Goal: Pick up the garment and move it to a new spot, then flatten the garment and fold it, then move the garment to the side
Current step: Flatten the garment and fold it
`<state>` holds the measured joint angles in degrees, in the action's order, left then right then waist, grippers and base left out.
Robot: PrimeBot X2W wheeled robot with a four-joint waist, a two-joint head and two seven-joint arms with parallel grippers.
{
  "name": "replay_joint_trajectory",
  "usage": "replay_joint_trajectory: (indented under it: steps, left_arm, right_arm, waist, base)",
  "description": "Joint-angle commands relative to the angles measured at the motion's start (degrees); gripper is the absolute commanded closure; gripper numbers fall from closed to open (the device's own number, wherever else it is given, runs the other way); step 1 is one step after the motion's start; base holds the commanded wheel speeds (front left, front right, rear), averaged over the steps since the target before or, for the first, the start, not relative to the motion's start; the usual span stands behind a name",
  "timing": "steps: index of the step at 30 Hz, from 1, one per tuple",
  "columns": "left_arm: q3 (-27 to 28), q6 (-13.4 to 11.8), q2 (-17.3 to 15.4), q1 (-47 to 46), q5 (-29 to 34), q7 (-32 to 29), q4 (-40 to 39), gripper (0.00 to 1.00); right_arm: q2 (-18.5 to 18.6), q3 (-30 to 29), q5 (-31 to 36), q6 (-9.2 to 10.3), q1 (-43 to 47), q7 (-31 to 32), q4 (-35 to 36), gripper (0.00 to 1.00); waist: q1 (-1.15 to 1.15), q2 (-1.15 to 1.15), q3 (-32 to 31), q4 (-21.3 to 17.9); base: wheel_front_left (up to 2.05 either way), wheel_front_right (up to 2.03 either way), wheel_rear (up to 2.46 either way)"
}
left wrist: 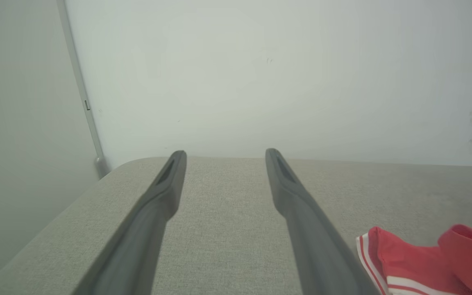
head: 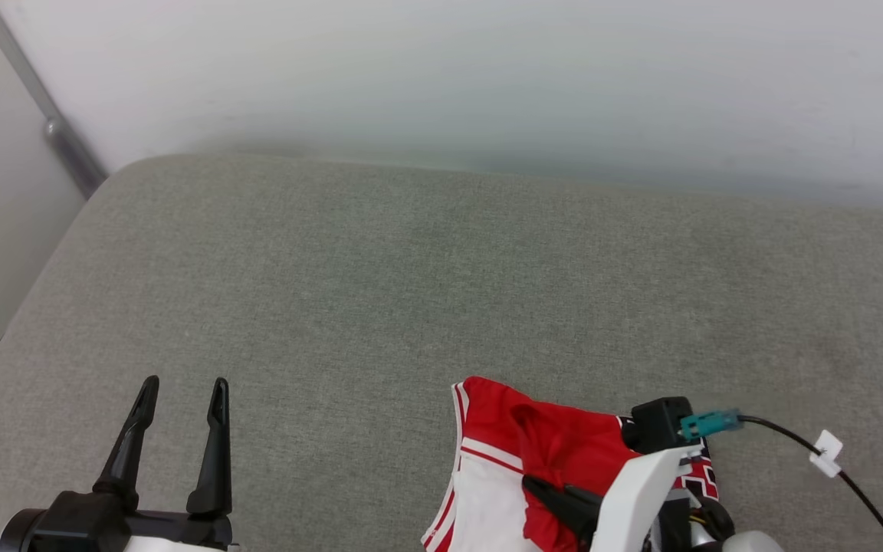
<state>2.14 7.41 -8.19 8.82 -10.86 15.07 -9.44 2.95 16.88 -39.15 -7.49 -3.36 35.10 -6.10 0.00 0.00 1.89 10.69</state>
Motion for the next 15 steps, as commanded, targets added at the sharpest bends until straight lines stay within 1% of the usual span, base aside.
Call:
replay_joint_trajectory:
  steps: [1, 2, 3, 4, 5, 6, 11, 13, 15]
  left_arm:
    - [-0.14, 0.05, -0.01, -0.84, -0.27, 0.13, 0.13, 0.00]
    - [-0.23, 0.05, -0.04, -0.87, -0.25, 0.13, 0.19, 0.00]
    - [-0.27, 0.05, -0.08, -0.89, -0.28, 0.13, 0.23, 0.00]
    - [-0.32, 0.05, -0.12, -0.92, -0.32, 0.13, 0.27, 0.00]
    - [-0.29, 0.05, -0.11, -0.94, -0.35, 0.13, 0.30, 0.00]
    - [-0.29, 0.05, -0.11, -0.94, -0.35, 0.13, 0.30, 0.00]
    - [-0.20, 0.05, -0.02, -0.98, -0.14, 0.13, 0.61, 0.00]
    - [-0.07, 0.05, -0.01, -1.08, -0.03, 0.13, 0.70, 0.00]
    - [0.01, 0.05, -0.01, -0.92, 0.01, 0.13, 0.62, 0.00]
  right_arm:
    - [-0.12, 1.09, -0.60, 0.01, -1.47, -1.32, -1.51, 1.00]
    - [-0.11, 1.59, -0.81, 0.00, -1.86, -2.13, -2.50, 1.00]
    - [-0.11, 2.10, -1.05, 0.00, -2.18, -2.84, -3.37, 0.95]
    - [-0.12, 2.89, -1.30, 0.00, -2.69, -3.55, -4.01, 0.23]
    - [-0.14, 3.77, -1.72, 0.00, -3.05, -4.03, -4.56, 0.00]
    - [-0.14, 3.77, -1.72, 0.00, -3.05, -4.03, -4.56, 0.00]
    - [-0.10, 7.30, -2.47, 0.00, -4.88, -5.79, -5.37, 0.00]
    - [-0.09, 7.51, -1.58, 0.01, -6.00, -6.44, -5.17, 0.00]
    - [-0.09, 6.46, 0.47, 0.01, -7.21, -7.13, -5.14, 0.00]
  waist:
    - [0.00, 0.00, 0.36, 0.38]
    - [0.00, 0.00, 0.42, 0.49]
    - [0.00, 0.00, 0.49, 0.57]
    - [0.00, 0.00, 0.58, 0.63]
    - [0.00, 0.00, 0.66, 0.65]
    - [0.00, 0.00, 0.66, 0.65]
    - [0.00, 0.00, 0.77, 0.21]
    - [0.00, 0.00, 0.63, -0.19]
    - [0.00, 0.00, 0.43, -0.73]
  base:
    - [0.00, 0.00, 0.00]
    - [0.00, 0.00, 0.00]
    - [0.00, 0.00, 0.00]
    - [0.00, 0.00, 0.00]
    - [0.00, 0.00, 0.00]
    - [0.00, 0.00, 0.00]
    - [0.00, 0.00, 0.00]
    - [0.00, 0.00, 0.00]
    - [0.00, 0.00, 0.00]
